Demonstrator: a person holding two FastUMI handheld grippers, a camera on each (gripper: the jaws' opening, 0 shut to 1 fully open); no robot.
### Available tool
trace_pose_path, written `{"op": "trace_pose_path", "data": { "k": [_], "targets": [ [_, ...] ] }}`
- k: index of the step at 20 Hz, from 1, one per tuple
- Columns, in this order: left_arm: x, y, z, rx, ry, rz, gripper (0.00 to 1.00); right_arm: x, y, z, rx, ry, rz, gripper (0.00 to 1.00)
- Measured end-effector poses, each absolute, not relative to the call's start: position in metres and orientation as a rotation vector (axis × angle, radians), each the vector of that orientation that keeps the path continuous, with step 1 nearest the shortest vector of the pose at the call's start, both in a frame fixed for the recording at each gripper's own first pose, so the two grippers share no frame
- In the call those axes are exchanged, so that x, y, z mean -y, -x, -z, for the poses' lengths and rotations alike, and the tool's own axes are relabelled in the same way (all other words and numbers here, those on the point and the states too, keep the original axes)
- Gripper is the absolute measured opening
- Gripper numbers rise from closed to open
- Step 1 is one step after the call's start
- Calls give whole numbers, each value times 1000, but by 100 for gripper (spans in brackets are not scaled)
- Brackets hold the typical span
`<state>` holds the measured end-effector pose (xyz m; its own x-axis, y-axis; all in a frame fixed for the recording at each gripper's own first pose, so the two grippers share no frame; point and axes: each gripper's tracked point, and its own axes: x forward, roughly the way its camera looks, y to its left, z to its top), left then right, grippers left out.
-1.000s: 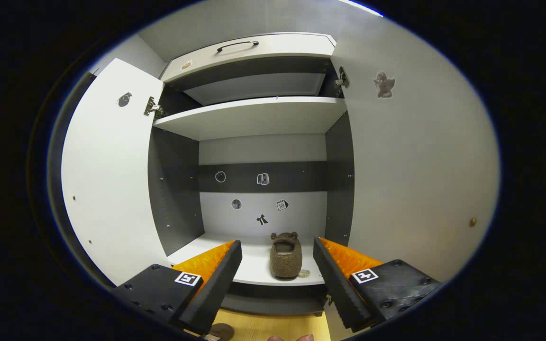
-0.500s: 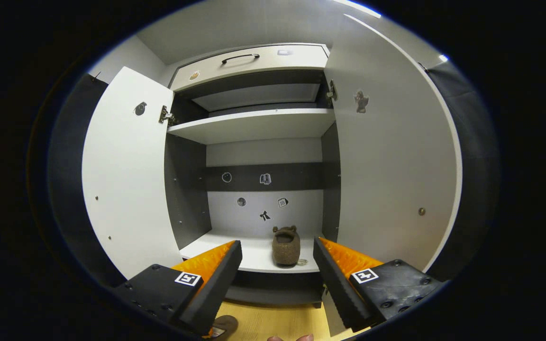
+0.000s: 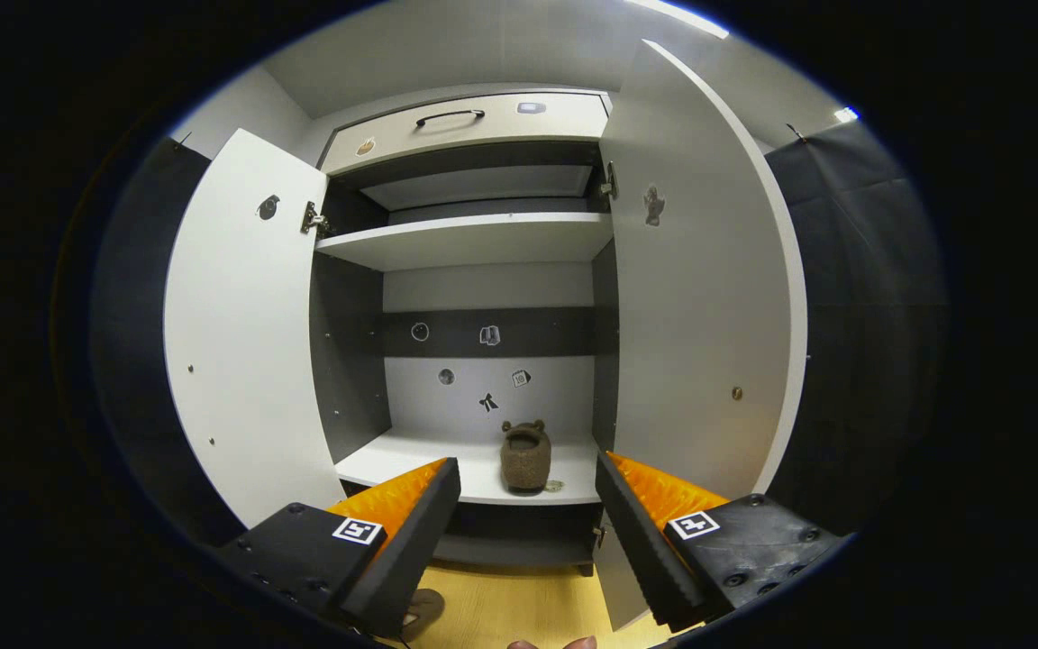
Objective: Grab one shoe with the right hand and put it into the shoe cabinet, grab the other shoe with the left hand and put it into the shoe cabinet; then close the right door with the right hand and the left door with the left hand.
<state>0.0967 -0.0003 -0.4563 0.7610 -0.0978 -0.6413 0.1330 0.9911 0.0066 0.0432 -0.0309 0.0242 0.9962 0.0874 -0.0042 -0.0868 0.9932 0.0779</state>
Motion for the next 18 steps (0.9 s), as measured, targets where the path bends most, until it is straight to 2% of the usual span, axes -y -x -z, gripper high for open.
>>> {"op": "trace_pose_path", "data": {
  "k": [1, 5, 11, 18],
  "targets": [
    [-1, -100, 456, -701, -42, 110, 19, 30, -41, -20, -15, -73, -86, 99],
    [-2, -104, 454, -753, -39, 76, 9, 31, -33, -5, -48, -77, -86, 99],
    [4, -101, 388, -706, 14, 39, 7, 39, -26, -6, -45, -95, -89, 99],
    [3, -103, 265, -599, 55, -58, 7, 47, -23, 0, -66, -135, -99, 99]
  ]
}}
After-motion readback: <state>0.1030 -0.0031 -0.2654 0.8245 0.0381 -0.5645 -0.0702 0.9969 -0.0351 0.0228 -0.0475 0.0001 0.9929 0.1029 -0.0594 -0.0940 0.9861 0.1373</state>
